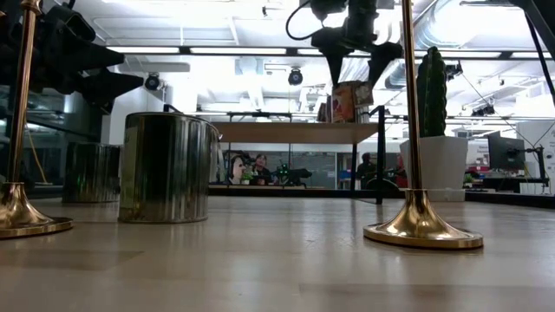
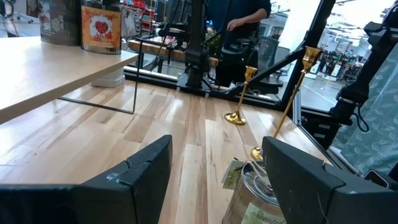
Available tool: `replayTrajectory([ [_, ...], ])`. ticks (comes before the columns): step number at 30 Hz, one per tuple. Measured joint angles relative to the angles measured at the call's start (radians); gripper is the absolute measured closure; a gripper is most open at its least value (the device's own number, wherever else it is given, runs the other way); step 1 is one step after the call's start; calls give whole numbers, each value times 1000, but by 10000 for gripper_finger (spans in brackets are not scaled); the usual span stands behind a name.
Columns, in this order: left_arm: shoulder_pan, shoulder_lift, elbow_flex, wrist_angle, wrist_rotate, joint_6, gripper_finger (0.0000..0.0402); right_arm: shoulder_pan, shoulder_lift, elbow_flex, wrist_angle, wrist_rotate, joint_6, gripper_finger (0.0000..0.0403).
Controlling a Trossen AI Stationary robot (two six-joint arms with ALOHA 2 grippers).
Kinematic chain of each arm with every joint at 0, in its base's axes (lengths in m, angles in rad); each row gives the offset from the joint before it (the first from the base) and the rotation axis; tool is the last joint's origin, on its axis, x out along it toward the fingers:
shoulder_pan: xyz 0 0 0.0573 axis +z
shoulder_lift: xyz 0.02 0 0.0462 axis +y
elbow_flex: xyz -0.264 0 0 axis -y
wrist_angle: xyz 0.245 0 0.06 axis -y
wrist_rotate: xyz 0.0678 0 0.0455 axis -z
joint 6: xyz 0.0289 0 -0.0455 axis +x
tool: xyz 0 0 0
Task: Pick & Place candle stick holders
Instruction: Put the silver scented candle on the shelf, then put the gold candle holder on the shelf
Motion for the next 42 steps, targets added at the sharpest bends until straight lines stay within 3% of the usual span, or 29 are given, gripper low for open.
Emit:
replayTrajectory([
  [17, 0, 0, 0, 0, 0, 0, 158, 107, -95, 0, -16, -2, 76, 4],
  [23, 0, 0, 0, 0, 0, 0, 158, 189, -159, -24, -15, 4, -16, 4],
  [32, 0, 0, 0, 0, 0, 0, 158, 333, -425, -343, 6, 36, -44, 5],
  [42, 0, 0, 0, 0, 0, 0, 158, 650, -736, -676, 24, -7, 91, 23],
])
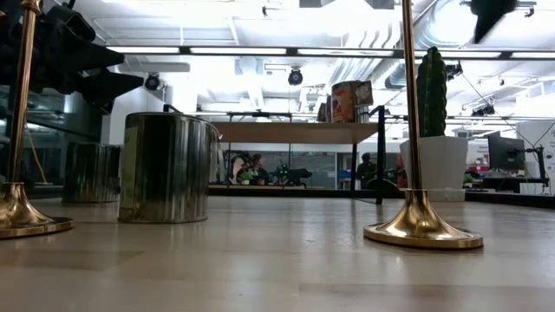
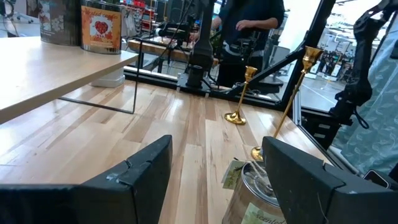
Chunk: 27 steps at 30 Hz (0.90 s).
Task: Pick & Place candle stick holders
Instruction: Put the gold candle holder on the shelf
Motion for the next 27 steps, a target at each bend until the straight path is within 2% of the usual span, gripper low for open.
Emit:
replayTrajectory([
  [7, 0, 0, 0, 0, 0, 0, 158, 220, -128, -199, 5, -106, 213, 30],
  [14, 0, 0, 0, 0, 0, 0, 158, 420, -187, -367, 85, -226, 355, 30],
  [20, 0, 0, 0, 0, 0, 0, 158, 542, -204, -526, 312, -211, 385, 30],
  [27, 0, 0, 0, 0, 0, 0, 158, 611, -213, -717, 581, -208, 412, 30],
])
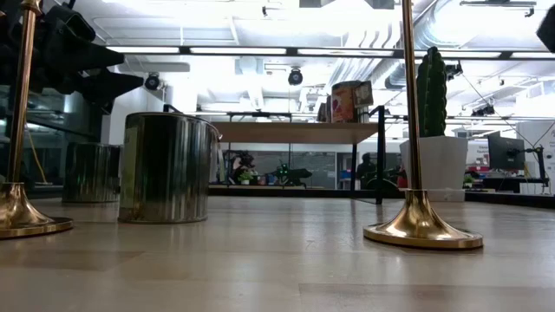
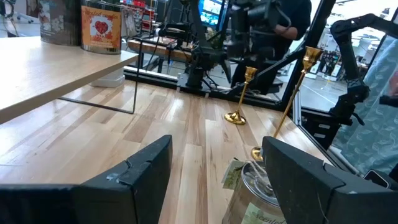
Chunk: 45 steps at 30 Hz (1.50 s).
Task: Pick & Place candle stick holders
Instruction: Put the gold candle holder on the shelf
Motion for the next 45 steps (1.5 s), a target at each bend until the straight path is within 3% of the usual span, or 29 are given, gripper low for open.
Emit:
replayTrajectory([
  [5, 0, 0, 0, 0, 0, 0, 158, 22, 0, -92, 168, 21, -35, 30],
  [10, 0, 0, 0, 0, 0, 0, 158, 22, 0, -157, 322, 139, -131, 31],
  [17, 0, 0, 0, 0, 0, 0, 158, 22, 5, -172, 362, 284, -256, 31],
  [23, 0, 0, 0, 0, 0, 0, 158, 22, 5, -173, 395, 321, -329, 39],
  [32, 0, 0, 0, 0, 0, 0, 158, 22, 5, -173, 440, 399, -439, 126],
  [45, 0, 0, 0, 0, 0, 0, 158, 22, 6, -173, 455, 401, -455, 243],
])
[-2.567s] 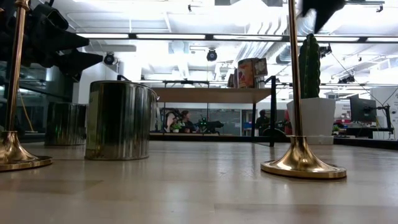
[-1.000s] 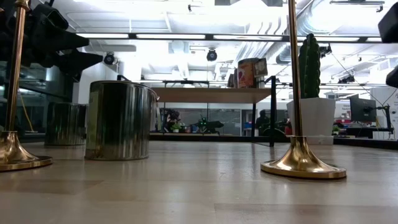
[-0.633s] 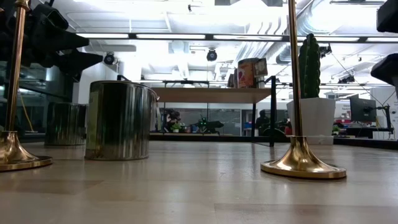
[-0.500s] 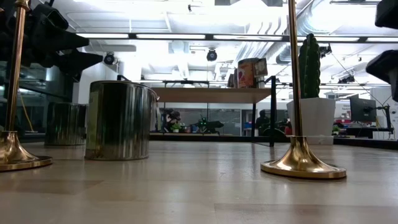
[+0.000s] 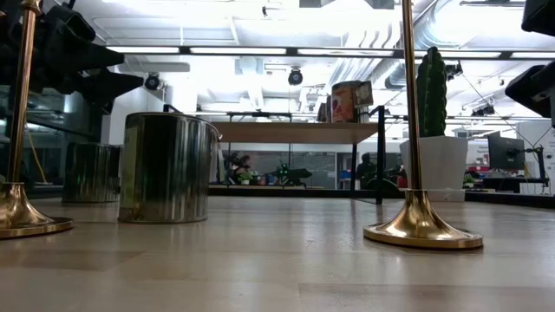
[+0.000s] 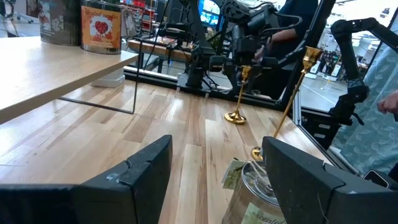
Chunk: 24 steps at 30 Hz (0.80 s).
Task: Pick & Place candle stick holders
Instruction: Put the gold candle holder on the shelf
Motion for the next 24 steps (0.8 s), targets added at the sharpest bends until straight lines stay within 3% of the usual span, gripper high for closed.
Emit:
replayTrajectory([
  [12, 0, 0, 0, 0, 0, 0, 158, 0, 0, 0, 7, 0, 0, 337],
  [24, 0, 0, 0, 0, 0, 0, 158, 0, 0, 0, 7, 0, 0, 329],
])
